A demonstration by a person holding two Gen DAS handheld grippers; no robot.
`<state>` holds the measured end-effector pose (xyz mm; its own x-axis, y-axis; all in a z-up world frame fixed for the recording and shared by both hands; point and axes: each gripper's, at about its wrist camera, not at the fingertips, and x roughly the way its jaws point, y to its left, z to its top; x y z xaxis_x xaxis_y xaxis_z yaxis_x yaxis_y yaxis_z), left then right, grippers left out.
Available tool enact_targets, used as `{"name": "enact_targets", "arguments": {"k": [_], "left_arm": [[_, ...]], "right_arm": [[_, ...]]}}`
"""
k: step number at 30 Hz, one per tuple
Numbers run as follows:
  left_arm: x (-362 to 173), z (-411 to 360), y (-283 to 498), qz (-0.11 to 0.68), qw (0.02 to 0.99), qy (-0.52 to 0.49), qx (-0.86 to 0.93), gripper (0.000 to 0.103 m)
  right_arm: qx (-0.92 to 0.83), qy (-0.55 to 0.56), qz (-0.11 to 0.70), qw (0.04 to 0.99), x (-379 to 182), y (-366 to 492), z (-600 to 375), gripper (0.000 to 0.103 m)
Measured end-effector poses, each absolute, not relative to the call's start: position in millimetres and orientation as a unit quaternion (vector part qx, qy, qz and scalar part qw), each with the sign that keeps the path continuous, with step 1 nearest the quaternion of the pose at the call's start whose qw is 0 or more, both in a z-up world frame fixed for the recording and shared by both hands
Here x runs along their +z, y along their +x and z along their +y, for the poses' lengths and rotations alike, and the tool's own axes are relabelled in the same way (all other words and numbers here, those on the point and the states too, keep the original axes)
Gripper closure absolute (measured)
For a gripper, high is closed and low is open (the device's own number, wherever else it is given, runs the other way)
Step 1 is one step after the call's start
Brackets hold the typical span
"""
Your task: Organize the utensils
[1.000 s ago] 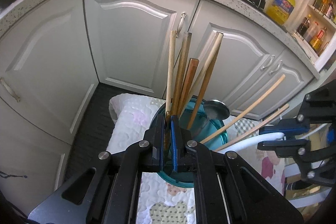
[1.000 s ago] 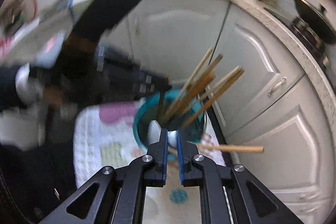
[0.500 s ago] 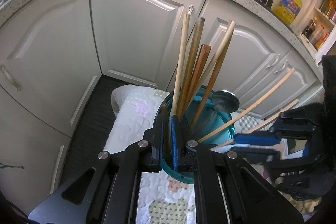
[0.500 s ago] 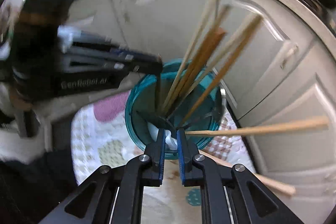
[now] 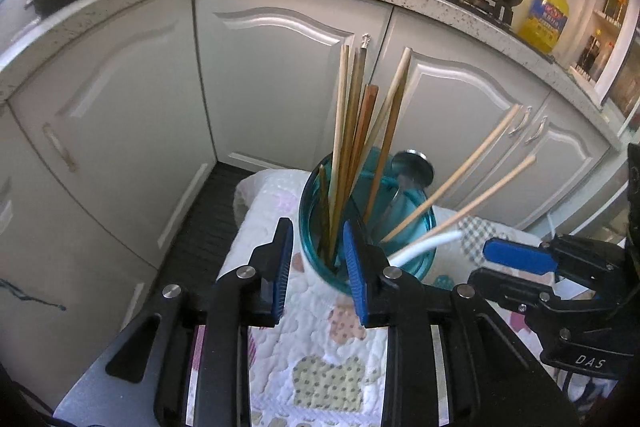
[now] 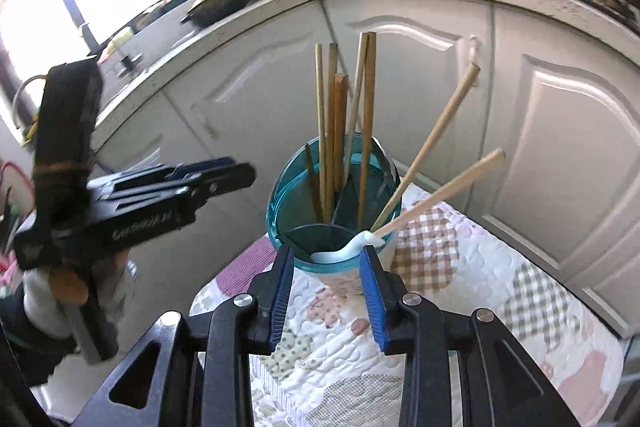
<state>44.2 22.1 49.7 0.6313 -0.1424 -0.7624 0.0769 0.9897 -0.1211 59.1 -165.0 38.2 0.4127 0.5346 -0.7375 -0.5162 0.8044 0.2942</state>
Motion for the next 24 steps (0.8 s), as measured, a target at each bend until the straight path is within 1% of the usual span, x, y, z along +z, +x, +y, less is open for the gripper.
{"name": "enact_targets", "arguments": {"k": [1, 2, 14, 15, 16, 17, 24], "left_arm": [[50.2, 21.0, 39.9, 0.421, 0.904, -0.035, -0.056, 0.078], [50.6, 20.5, 36.4, 0.418, 0.906, -0.032, -0.052, 0.078], [63.2, 18.4, 2.1, 0.386, 0.922, -0.031, -0.025, 0.078], [64.3, 16.9, 0.1, 0.384, 0.922, -0.029, -0.025, 0.078], [64.9, 16.5, -2.6, 0.382, 0.923, -0.028, -0.025, 0.078], [65.9, 15.4, -5.0, 0.380, 0.924, -0.028, -0.025, 0.078], [75.9, 10.7, -22.2, 0.362, 0.932, -0.021, -0.019, 0.078]], "right_arm": [[0.299, 0.011, 0.440, 0.847, 37.6, 55.3, -162.9, 0.062], [0.286, 0.011, 0.439, 0.852, 37.6, 52.3, -162.0, 0.060], [0.206, 0.037, 0.412, 0.887, 46.0, 21.0, -169.4, 0.059], [0.200, 0.035, 0.410, 0.889, 47.3, 18.2, -169.0, 0.057], [0.194, 0.035, 0.410, 0.890, 48.2, 16.2, -169.0, 0.051], [0.190, 0.036, 0.409, 0.892, 49.2, 14.4, -169.4, 0.048], [0.182, 0.043, 0.393, 0.900, 58.1, 4.3, -171.1, 0.047]]}}
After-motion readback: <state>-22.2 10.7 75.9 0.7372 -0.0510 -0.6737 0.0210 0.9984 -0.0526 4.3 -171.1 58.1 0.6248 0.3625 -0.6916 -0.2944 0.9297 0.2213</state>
